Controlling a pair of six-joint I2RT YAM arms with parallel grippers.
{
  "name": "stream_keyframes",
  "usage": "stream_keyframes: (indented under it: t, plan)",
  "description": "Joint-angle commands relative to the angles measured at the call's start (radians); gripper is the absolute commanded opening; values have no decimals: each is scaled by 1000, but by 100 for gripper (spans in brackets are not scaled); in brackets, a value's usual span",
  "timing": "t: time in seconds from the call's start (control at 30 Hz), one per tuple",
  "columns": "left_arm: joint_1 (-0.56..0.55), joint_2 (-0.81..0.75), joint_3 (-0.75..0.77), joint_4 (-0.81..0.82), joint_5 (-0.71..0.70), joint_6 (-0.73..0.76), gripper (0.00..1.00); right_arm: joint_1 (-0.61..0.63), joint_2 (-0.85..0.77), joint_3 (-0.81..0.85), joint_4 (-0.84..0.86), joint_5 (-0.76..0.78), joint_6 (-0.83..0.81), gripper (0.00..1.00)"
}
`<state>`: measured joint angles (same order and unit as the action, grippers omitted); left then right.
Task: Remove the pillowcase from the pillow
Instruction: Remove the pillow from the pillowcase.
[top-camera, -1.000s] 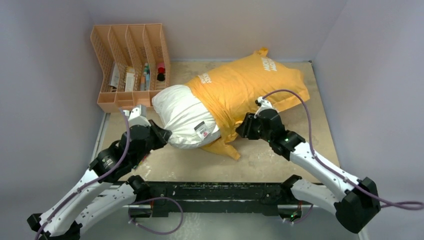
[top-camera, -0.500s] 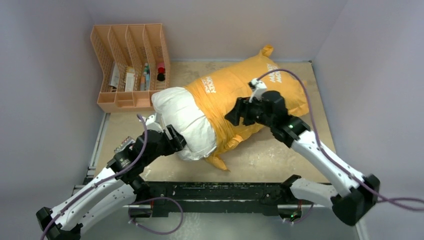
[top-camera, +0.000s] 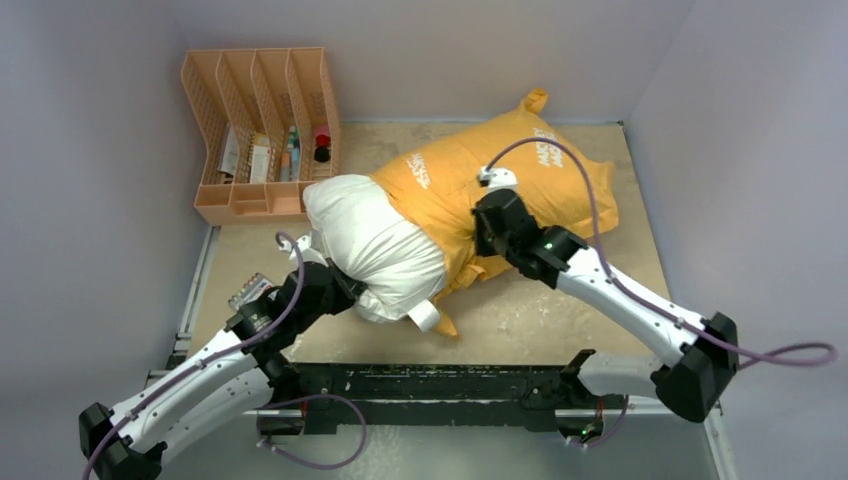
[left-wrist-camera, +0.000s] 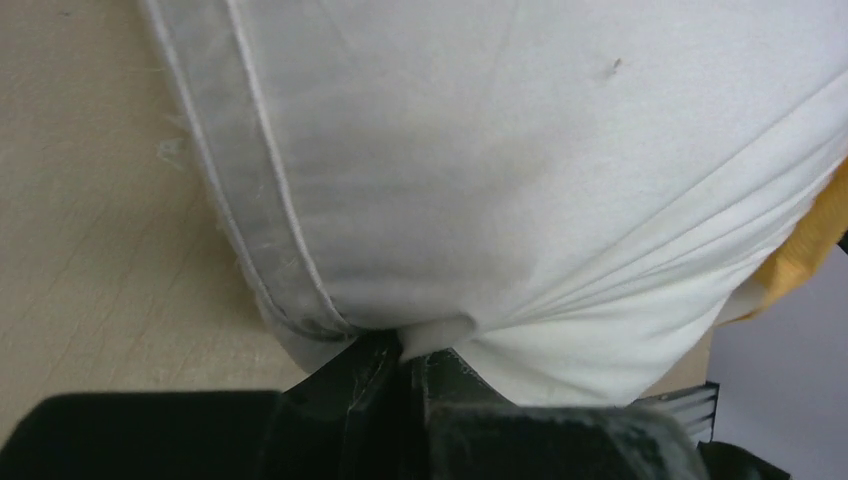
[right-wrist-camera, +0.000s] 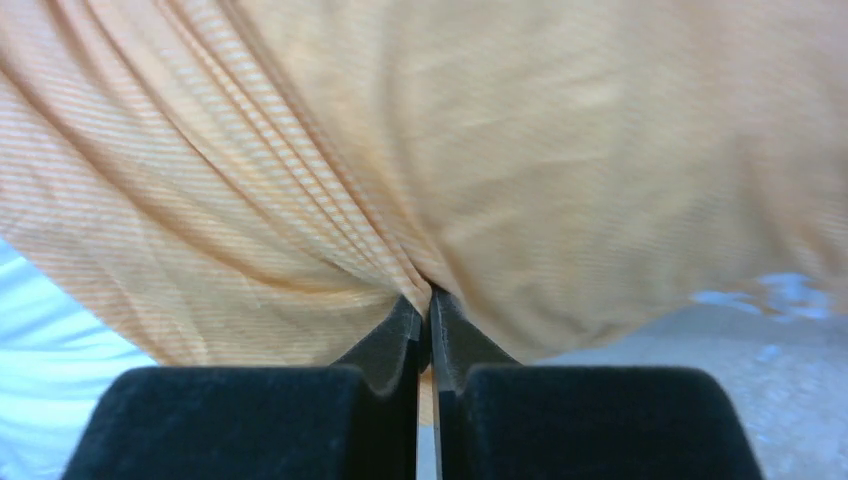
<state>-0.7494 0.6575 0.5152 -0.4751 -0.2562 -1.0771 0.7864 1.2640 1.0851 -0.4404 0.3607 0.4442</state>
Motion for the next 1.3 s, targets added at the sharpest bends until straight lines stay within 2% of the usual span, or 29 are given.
stream_keyframes:
  t: [0.0, 0.1, 0.2, 0.27, 0.33, 0.4, 0.43, 0.47, 0.5, 0.53, 0.6, 0.67, 0.87, 0.9, 0.97, 1.03, 1.07, 1.1, 1.2, 1.23, 1.27]
  plan:
    - [3, -65, 21, -307, -317, -168, 0, -240, -154, -57, -41, 181, -25, 0]
    - [0, -116, 0, -310, -338, -211, 0, -322, -193, -90, -42, 100, -35, 0]
    - [0, -88, 0, -307, -323, -209, 0, -325, -190, -88, -21, -128, -54, 0]
    - [0, -74, 13, -290, -312, -178, 0, -323, -215, -89, 6, -207, -66, 6]
    - [-1, -84, 23, -258, -294, -139, 0, -323, -286, -113, 57, -245, -48, 31]
    - [0, -100, 27, -213, -265, -99, 0, -323, -365, -133, 134, -310, -52, 47]
    - [1, -106, 33, -201, -257, -84, 13, -323, -391, -127, 161, -340, -55, 53]
    - [0, -110, 38, -195, -252, -74, 30, -323, -400, -110, 176, -356, -59, 58]
    - [0, -113, 47, -198, -254, -69, 42, -323, -388, -64, 175, -384, -65, 63]
    - [0, -115, 59, -210, -264, -67, 52, -323, -357, -16, 154, -416, -78, 64]
    - [-1, -114, 91, -240, -284, -57, 65, -322, -266, 78, 97, -479, -102, 65]
    - [0, -112, 132, -273, -303, -51, 70, -318, -170, 152, 62, -521, -113, 66]
    - [-1, -98, 289, -363, -364, -4, 72, -254, 136, 363, 5, -521, -182, 71]
    - [-1, -88, 316, -375, -377, 11, 72, -228, 191, 426, -33, -507, -213, 72]
    - [-1, -58, 373, -398, -399, 42, 73, -169, 310, 540, -111, -384, -274, 73]
    - [0, -4, 433, -421, -414, 63, 73, -128, 386, 591, -147, -216, -309, 71]
    - [0, 27, 459, -428, -418, 72, 74, -125, 404, 580, -146, -179, -308, 68]
    - [0, 62, 485, -432, -415, 79, 76, -125, 413, 562, -160, -175, -309, 60]
    - [0, 181, 569, -421, -391, 131, 79, -113, 373, 393, -147, -256, -325, 24]
    - [0, 219, 590, -405, -384, 150, 82, -104, 340, 304, -125, -282, -292, 14]
    - [2, 259, 607, -385, -378, 173, 84, -92, 286, 212, -90, -302, -218, 10]
